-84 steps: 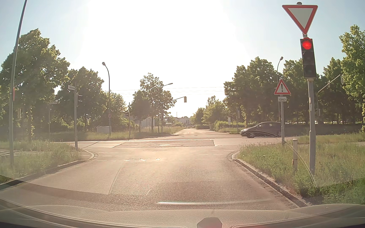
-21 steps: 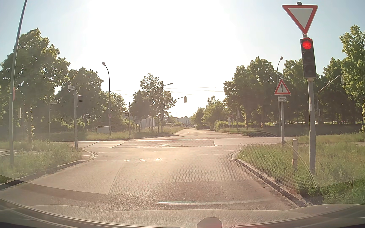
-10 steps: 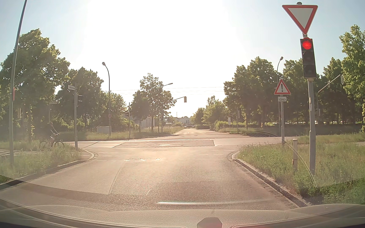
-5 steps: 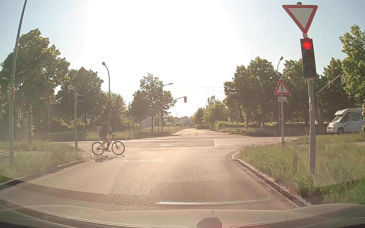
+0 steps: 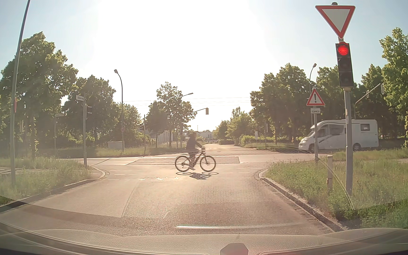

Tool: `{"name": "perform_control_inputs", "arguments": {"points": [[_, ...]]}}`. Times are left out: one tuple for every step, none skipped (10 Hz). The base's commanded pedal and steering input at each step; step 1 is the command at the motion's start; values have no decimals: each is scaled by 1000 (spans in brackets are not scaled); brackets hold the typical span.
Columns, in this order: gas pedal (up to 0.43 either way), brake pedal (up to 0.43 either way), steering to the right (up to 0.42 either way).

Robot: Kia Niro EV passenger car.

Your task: Follow the waypoints while adhering to traffic rules and regulations

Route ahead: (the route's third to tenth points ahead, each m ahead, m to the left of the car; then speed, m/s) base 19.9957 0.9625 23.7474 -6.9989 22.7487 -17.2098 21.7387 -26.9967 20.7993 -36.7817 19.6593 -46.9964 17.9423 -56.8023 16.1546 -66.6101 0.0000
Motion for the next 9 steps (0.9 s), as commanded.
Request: {"name": "perform_control_inputs", "arguments": {"points": [[0,305,-14],[0,299,-14],[0,305,-14],[0,299,-14],[0,305,-14],[0,305,-14],[0,305,-15],[0,305,-14],[0,305,-14]]}}
